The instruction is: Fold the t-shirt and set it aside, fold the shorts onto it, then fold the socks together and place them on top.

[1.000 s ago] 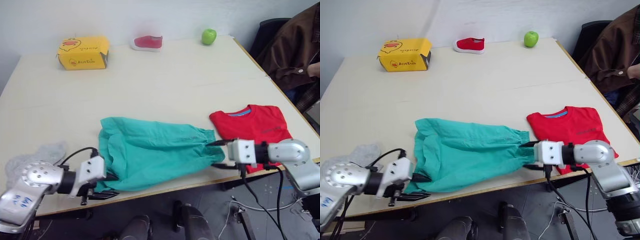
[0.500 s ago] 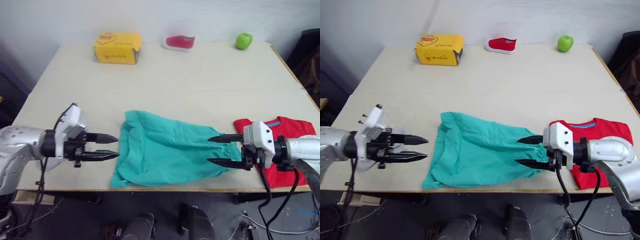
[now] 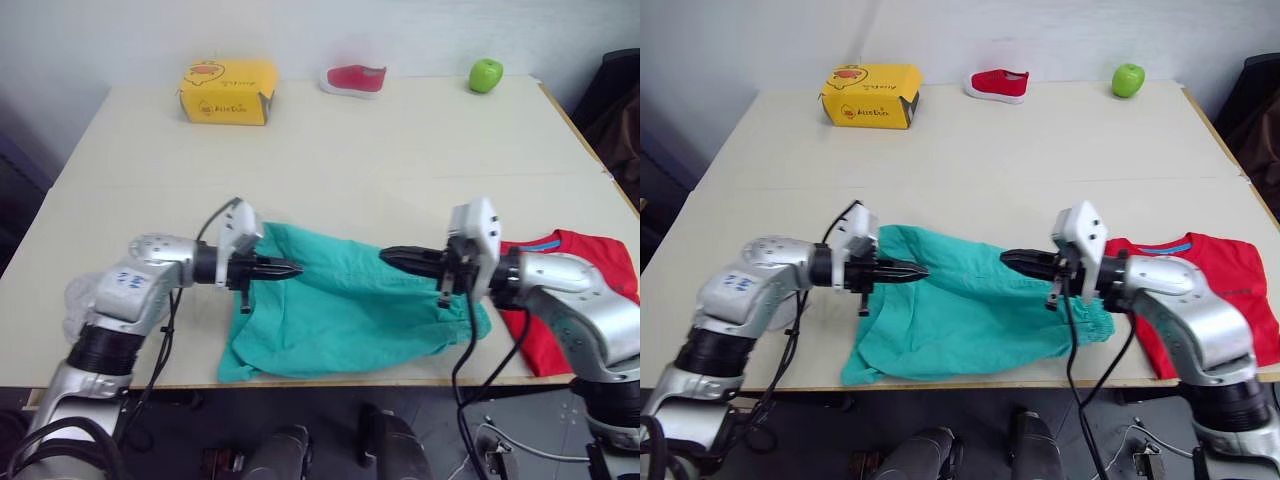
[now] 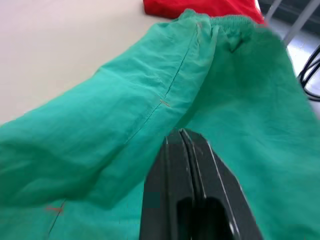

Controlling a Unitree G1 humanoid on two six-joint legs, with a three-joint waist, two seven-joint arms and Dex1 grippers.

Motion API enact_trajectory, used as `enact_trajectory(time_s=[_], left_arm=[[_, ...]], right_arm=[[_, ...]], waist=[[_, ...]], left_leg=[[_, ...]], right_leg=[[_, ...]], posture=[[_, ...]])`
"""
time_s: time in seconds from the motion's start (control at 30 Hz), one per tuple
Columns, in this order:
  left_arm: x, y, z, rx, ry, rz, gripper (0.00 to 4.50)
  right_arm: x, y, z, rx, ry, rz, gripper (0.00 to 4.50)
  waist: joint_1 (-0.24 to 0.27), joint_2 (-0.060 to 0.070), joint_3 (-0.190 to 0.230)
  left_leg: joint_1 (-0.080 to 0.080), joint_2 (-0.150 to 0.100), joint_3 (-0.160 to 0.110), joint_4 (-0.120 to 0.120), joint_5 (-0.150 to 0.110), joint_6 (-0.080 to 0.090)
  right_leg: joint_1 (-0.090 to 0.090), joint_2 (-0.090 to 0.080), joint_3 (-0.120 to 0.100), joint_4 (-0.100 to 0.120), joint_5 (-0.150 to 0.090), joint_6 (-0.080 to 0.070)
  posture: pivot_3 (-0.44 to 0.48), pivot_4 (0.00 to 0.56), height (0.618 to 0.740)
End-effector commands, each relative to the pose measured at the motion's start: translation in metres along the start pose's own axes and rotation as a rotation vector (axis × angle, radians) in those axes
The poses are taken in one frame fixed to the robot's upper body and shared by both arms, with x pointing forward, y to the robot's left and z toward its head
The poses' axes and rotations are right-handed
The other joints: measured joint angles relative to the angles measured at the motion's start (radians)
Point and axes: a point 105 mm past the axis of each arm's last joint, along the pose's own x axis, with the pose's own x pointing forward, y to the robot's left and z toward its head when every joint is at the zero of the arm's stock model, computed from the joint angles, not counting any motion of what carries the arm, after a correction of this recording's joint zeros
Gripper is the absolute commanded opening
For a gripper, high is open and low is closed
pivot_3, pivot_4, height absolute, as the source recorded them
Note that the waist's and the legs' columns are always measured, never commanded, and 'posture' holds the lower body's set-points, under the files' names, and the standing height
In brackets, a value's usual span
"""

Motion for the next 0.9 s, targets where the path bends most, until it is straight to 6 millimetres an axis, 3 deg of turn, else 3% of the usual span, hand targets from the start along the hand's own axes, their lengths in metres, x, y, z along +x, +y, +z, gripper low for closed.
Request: enact_trajectory(time_s=[0.03,0.13,0.27,0.4,0.5,0.57,0.7,0.8,0.9], left_arm=[[0.012,0.013,-0.004,0.05,0.035,0.025,0.01],[0.024,0.027,-0.023,0.085,0.112,0.063,0.01],[0.018,0.043,-0.042,0.098,0.173,0.135,0.01],[-0.003,0.052,-0.062,0.059,0.206,0.187,0.01],[-0.019,0.059,-0.071,0.036,0.221,0.227,0.01],[-0.028,0.061,-0.072,0.019,0.217,0.249,0.01],[-0.051,0.057,-0.04,0.037,0.098,0.241,0.01],[-0.058,0.035,0.001,0.058,-0.013,0.148,0.01],[-0.052,0.004,0.027,0.05,-0.066,0.008,0.01]], right_arm=[[0.009,-0.004,-0.015,-0.032,0.051,-0.042,0.0],[0.021,0.003,-0.042,-0.048,0.135,-0.044,0.0],[0.017,0.002,-0.077,-0.111,0.277,-0.085,0.0],[-0.005,0.002,-0.097,-0.087,0.335,-0.146,0.0],[-0.025,0.002,-0.099,-0.063,0.346,-0.182,0.0],[-0.035,0.005,-0.096,-0.047,0.333,-0.197,0.0],[-0.045,0.004,-0.047,0.013,0.132,-0.243,0.0],[-0.045,-0.003,-0.019,0.011,0.045,-0.273,0.0],[-0.04,-0.006,-0.007,0.039,0.011,-0.264,0.0]], waist=[[-0.001,0.0,0.0],[-0.002,-0.001,0.0],[-0.005,-0.002,-0.001],[-0.004,-0.005,-0.003],[-0.003,-0.01,-0.008],[-0.002,-0.012,-0.011],[-0.01,-0.012,-0.011],[-0.02,-0.013,-0.01],[-0.025,-0.014,-0.01]], left_leg=[[0.0,0.0,0.001,0.0,0.0,0.0],[0.001,0.0,0.004,0.001,0.0,0.001],[0.002,0.0,0.007,0.0,0.0,0.001],[0.003,0.0,0.009,0.001,0.0,0.001],[0.004,0.001,0.009,0.001,0.0,0.001],[0.005,0.001,0.009,0.001,0.0,0.001],[0.005,0.002,0.01,0.0,0.0,0.001],[0.003,0.006,0.011,0.0,-0.001,0.0],[0.002,0.009,0.011,0.001,-0.002,-0.001]], right_leg=[[0.0,0.0,0.001,0.0,0.0,0.0],[-0.001,0.001,0.004,-0.002,0.001,0.0],[-0.002,0.003,0.007,0.0,0.001,0.001],[-0.002,0.003,0.01,-0.001,0.002,0.002],[-0.001,0.005,0.011,-0.001,0.003,0.002],[0.0,0.005,0.011,-0.002,0.003,0.002],[-0.001,0.007,0.013,-0.002,0.003,0.001],[-0.002,0.01,0.012,-0.001,0.005,-0.001],[-0.002,0.013,0.011,-0.003,0.005,-0.002]], posture=[[0.0,0.15,0.74],[0.0,0.15,0.74],[0.0,0.15,0.74],[0.0,0.15,0.74],[0.0,0.15,0.74],[0.0,0.15,0.74],[0.0,0.15,0.74],[0.0,0.15,0.74],[0.0,0.15,0.74]])
